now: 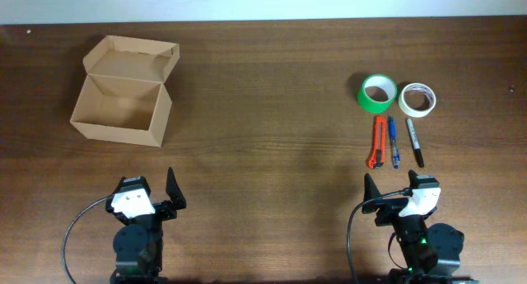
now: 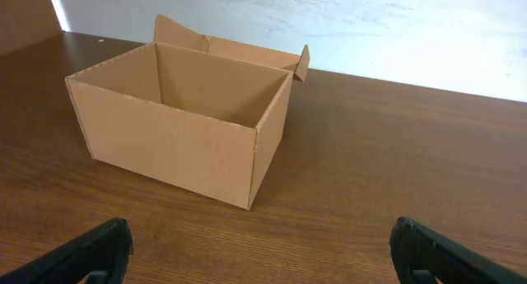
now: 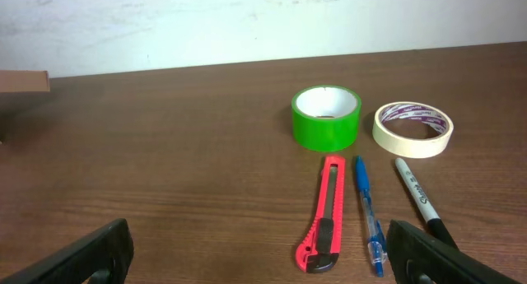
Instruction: Pack container
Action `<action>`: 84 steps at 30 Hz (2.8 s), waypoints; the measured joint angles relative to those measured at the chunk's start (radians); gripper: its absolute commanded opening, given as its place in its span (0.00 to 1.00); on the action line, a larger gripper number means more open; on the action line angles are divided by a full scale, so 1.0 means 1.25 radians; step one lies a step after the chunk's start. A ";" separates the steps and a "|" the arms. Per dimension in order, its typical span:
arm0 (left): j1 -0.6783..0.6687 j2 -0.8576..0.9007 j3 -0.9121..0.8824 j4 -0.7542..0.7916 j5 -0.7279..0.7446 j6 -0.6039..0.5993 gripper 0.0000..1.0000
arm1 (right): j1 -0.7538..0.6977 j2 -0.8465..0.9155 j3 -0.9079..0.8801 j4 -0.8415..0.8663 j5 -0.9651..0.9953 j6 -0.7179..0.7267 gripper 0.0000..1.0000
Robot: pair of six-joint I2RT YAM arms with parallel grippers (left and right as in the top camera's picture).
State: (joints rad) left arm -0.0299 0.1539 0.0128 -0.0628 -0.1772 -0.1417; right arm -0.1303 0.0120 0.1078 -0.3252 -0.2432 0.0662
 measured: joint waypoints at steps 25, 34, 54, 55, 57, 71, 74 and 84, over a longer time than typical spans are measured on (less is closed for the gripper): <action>0.000 0.000 0.000 0.000 0.000 0.000 1.00 | 0.000 0.000 0.000 0.000 0.000 0.001 1.00; 0.000 0.000 0.000 0.000 0.000 0.000 1.00 | 0.000 0.000 0.000 0.000 0.000 0.001 0.99; 0.000 0.000 0.000 0.000 0.000 0.000 1.00 | 0.000 0.000 0.000 0.000 0.000 0.000 0.99; 0.000 0.000 0.000 0.000 0.000 0.000 1.00 | 0.000 0.000 0.000 0.000 0.000 0.000 0.99; 0.000 0.000 0.000 0.000 0.000 0.000 1.00 | 0.000 0.000 0.000 0.000 0.000 0.000 0.99; 0.000 0.000 0.000 0.018 -0.002 -0.001 1.00 | 0.000 0.000 0.000 0.002 0.000 0.001 0.99; 0.000 0.001 0.012 -0.010 0.004 -0.003 1.00 | 0.000 0.000 0.000 0.002 0.000 0.001 0.99; 0.001 0.239 0.414 -0.166 -0.049 0.037 1.00 | 0.000 0.245 0.223 -0.054 0.121 0.001 0.99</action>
State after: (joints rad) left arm -0.0292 0.4530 0.5297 -0.2707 -0.2390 -0.0952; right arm -0.1303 0.3183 0.3870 -0.3931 -0.0914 0.0677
